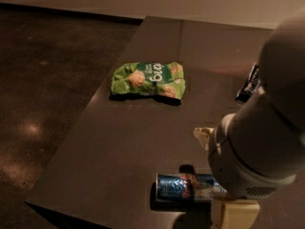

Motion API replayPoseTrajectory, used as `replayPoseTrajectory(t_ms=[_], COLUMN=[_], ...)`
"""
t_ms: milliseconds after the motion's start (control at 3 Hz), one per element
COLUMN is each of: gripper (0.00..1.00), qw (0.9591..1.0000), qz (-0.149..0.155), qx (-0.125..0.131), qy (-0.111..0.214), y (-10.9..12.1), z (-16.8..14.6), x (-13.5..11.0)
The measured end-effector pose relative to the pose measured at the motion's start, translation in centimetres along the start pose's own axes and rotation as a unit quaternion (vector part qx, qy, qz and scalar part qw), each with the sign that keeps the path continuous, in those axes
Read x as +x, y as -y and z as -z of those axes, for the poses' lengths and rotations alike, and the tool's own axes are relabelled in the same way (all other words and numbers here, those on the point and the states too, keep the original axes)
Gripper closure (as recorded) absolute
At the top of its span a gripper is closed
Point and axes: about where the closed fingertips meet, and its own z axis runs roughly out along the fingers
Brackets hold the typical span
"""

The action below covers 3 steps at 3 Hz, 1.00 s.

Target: Place redbull can upright

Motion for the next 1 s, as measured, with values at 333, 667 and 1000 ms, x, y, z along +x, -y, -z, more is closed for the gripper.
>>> replayPoseTrajectory(t_ms=[333, 667, 1000], gripper=[0.0, 0.0, 0.0], qw=[0.9999, 0.9998, 0.9995], qz=[0.007, 0.006, 0.005], qx=[-0.007, -0.02, -0.031], qy=[-0.007, -0.007, -0.007], y=[-0.2, 0.2, 0.3], z=[-1.5, -3.2, -4.3], x=[-1.1, -1.7, -2.3])
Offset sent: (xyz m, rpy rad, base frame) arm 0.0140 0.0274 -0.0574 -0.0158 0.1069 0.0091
